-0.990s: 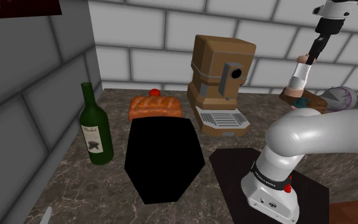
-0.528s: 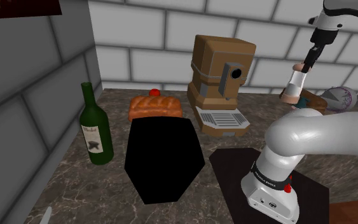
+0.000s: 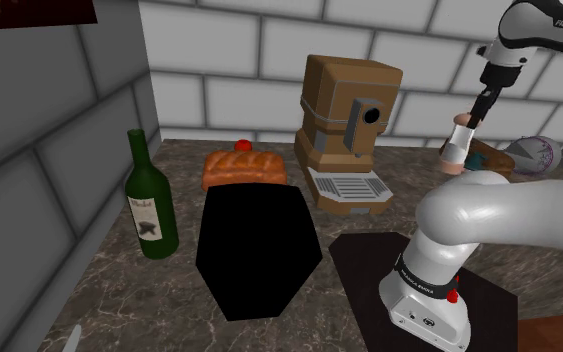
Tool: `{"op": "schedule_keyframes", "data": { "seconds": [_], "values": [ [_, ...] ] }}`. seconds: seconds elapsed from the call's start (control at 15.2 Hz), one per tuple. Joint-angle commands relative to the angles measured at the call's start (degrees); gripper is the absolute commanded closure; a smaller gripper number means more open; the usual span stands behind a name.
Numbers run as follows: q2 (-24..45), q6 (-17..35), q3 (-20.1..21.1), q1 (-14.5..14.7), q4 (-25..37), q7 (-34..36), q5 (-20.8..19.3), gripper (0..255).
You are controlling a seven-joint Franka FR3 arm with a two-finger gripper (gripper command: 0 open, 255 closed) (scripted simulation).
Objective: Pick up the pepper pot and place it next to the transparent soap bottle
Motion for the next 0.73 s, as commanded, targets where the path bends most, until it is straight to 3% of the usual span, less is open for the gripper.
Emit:
{"op": "schedule_keyframes", "data": {
  "seconds": [0.0, 0.66],
  "values": [
    [-0.63, 1.15, -0.68, -0.32, -1.75, 0.34, -0.68, 255],
    [-2.88, 6.53, -4.62, -1.84, -9.23, 1.72, -4.46, 255]
  ]
}}
